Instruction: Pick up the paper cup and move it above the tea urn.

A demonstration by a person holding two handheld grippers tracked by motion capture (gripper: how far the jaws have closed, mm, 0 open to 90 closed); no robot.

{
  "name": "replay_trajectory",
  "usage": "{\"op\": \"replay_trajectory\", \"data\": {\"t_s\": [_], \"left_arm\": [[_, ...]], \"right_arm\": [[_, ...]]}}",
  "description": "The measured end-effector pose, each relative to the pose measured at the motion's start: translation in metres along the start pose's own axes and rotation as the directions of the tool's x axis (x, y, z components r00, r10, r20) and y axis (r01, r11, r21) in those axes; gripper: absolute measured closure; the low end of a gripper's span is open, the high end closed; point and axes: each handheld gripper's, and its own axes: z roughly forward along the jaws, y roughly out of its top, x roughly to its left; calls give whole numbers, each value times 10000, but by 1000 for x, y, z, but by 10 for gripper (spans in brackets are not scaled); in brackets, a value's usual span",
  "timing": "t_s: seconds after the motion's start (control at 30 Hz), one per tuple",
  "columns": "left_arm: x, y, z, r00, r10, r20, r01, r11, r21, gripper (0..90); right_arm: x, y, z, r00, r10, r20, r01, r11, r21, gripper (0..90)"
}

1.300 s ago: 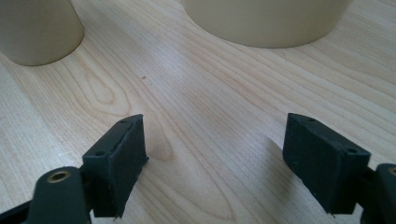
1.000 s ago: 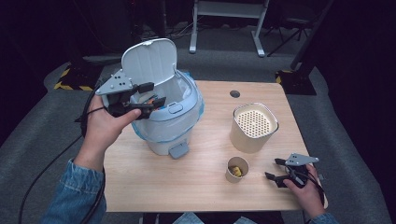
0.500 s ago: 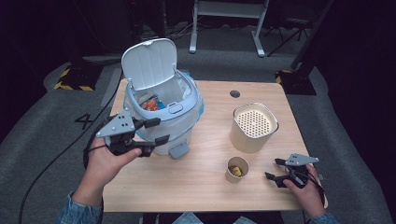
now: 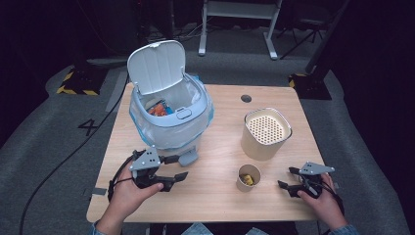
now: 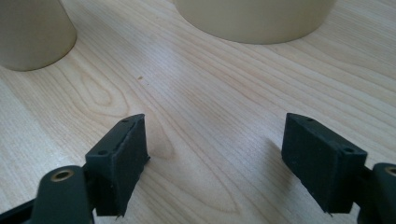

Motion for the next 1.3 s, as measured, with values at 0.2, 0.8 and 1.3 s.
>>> {"op": "replay_trajectory", "data": {"t_s": [0.2,0.8,1.3], "left_arm": [[6,-20,15,9994,-333,40,331,9983,478,380],[13,-67,62,9972,90,-737,177,9354,3531,324],[13,-72,74,9910,191,-1326,220,9533,3013,199]], "right_arm": [[3,-2,-5,9996,-124,-267,127,9999,102,280],[25,6,-7,9884,-794,-1293,829,9963,220,298],[46,14,-2,9741,-360,-2233,248,9983,-527,156]]}}
